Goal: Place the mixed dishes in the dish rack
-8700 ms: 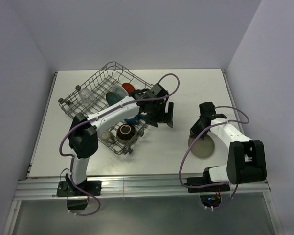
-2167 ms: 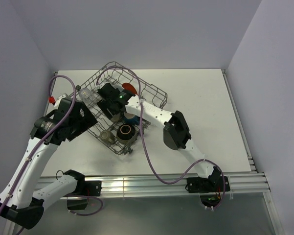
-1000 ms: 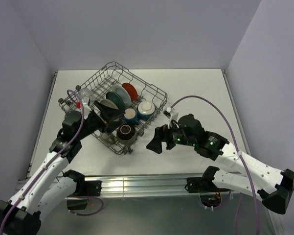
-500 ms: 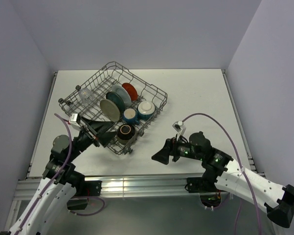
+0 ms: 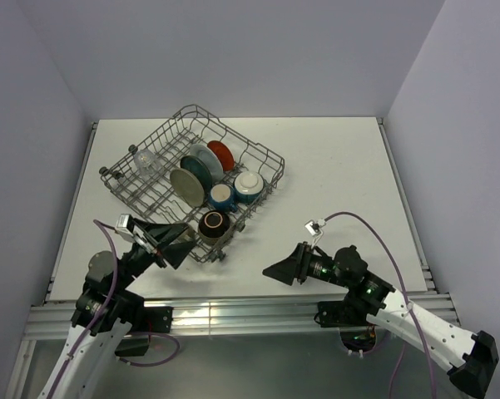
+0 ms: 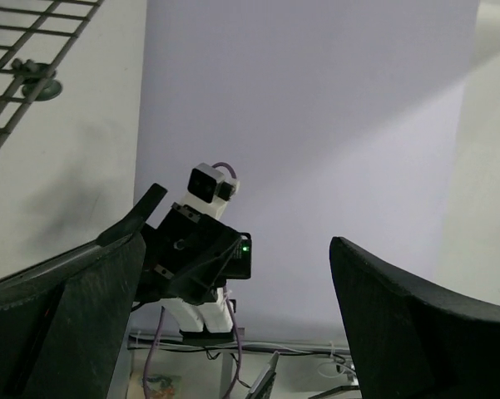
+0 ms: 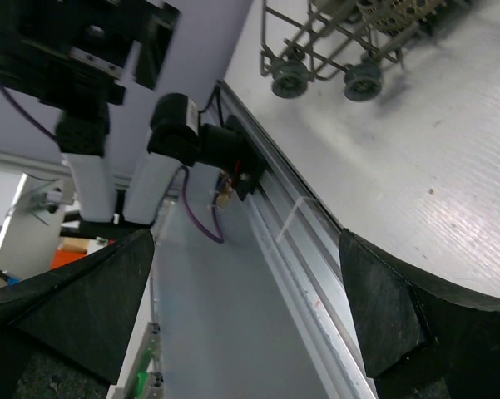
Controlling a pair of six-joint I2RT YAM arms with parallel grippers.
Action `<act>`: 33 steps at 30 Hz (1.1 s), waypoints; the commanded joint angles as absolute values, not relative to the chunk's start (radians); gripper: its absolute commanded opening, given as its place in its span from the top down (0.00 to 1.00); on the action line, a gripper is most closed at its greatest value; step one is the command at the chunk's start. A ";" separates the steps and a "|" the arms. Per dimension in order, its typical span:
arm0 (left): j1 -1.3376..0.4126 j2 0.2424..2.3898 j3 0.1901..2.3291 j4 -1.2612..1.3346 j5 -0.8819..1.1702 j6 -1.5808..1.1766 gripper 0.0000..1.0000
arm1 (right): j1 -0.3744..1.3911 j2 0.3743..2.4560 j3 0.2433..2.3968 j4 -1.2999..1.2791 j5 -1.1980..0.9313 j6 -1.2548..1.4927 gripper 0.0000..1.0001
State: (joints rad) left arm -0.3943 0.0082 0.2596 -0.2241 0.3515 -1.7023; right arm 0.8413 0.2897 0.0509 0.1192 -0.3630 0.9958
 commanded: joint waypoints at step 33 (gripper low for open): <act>-0.394 -0.164 -0.115 0.291 0.633 -1.858 0.01 | 0.836 -0.295 -0.038 -0.367 -0.150 1.114 0.00</act>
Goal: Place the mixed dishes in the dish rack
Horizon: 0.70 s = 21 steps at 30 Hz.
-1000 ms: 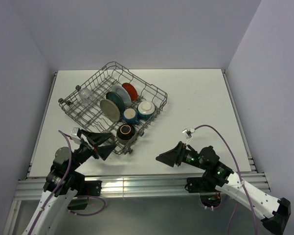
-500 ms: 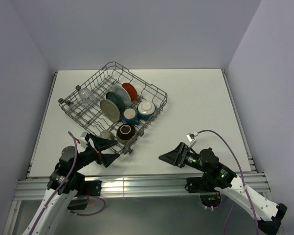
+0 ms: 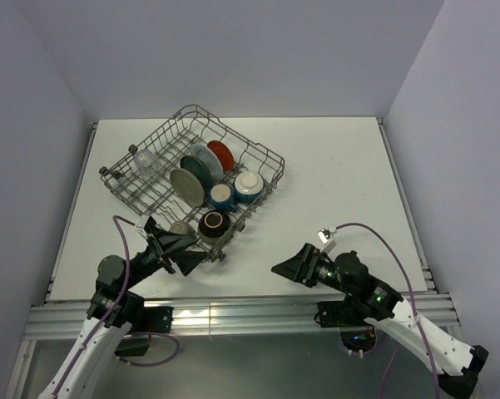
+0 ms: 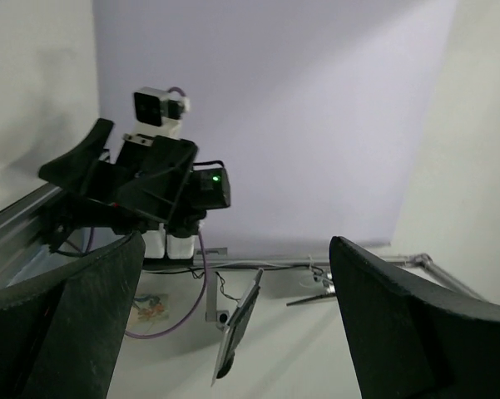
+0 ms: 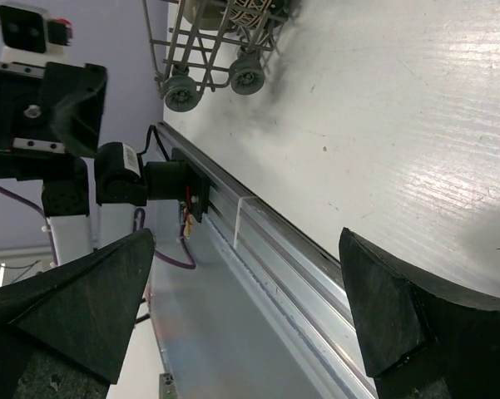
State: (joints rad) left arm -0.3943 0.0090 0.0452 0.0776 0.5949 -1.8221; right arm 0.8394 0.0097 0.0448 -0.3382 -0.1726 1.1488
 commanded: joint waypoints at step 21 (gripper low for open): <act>-0.394 -0.164 -0.164 0.456 0.647 -1.795 0.01 | 0.836 -0.296 0.051 -0.436 -0.086 0.994 0.00</act>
